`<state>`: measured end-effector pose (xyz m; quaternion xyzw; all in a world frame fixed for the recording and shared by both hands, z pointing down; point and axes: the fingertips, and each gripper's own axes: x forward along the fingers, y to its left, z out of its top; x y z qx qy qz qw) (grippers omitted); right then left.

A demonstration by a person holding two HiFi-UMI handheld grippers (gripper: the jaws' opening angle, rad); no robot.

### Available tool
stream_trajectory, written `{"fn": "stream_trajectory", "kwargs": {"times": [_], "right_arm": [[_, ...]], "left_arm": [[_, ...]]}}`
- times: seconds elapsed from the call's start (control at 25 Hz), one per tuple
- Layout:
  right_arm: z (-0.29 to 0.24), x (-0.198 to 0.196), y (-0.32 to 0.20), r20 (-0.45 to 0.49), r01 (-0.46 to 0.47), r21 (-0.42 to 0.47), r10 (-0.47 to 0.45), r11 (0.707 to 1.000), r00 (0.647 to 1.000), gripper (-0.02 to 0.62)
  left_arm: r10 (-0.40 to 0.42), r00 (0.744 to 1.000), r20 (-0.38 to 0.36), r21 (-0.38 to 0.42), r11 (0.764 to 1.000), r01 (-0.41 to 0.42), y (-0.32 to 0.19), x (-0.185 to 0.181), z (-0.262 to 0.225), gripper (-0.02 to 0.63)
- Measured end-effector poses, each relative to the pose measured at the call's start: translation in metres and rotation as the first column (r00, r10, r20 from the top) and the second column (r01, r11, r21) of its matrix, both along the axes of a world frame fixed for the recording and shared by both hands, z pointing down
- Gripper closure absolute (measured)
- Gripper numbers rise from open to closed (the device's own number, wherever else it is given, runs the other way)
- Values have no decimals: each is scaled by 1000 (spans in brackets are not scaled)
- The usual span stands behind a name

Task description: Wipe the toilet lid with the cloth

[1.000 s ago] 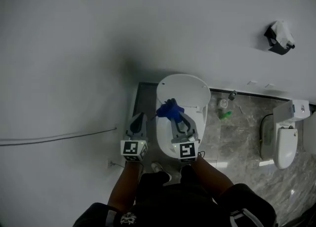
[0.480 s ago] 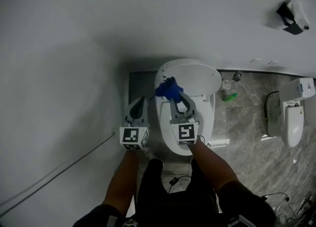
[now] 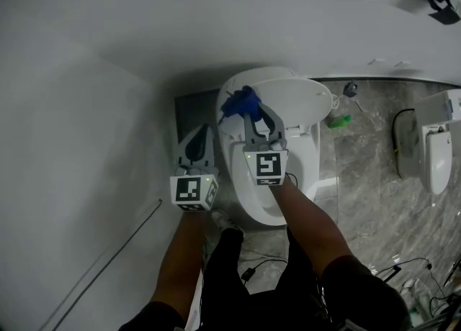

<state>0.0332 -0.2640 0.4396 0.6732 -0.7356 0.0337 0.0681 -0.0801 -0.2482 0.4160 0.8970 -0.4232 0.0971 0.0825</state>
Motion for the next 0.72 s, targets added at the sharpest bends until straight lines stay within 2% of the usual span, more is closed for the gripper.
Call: {"fn": "stream_trajectory", "kwargs": {"times": [0.16, 0.32, 0.52, 0.72], "right_arm": [[2, 25, -4, -1, -43, 45, 43, 998, 999, 528], [-2, 59, -1, 43, -112, 101, 108, 989, 993, 528], [1, 108, 13, 58, -194, 106, 189, 975, 980, 528], [14, 160, 29, 31, -277, 87, 276, 957, 961, 528]], "left_arm": [[-10, 1000, 0, 19, 1000, 10, -5, 20, 7, 594], [-4, 1000, 1, 24, 1000, 4, -7, 46, 13, 594], [37, 999, 3, 12, 999, -37, 0, 80, 21, 594], [69, 998, 0, 6, 998, -69, 7, 103, 35, 594]]}}
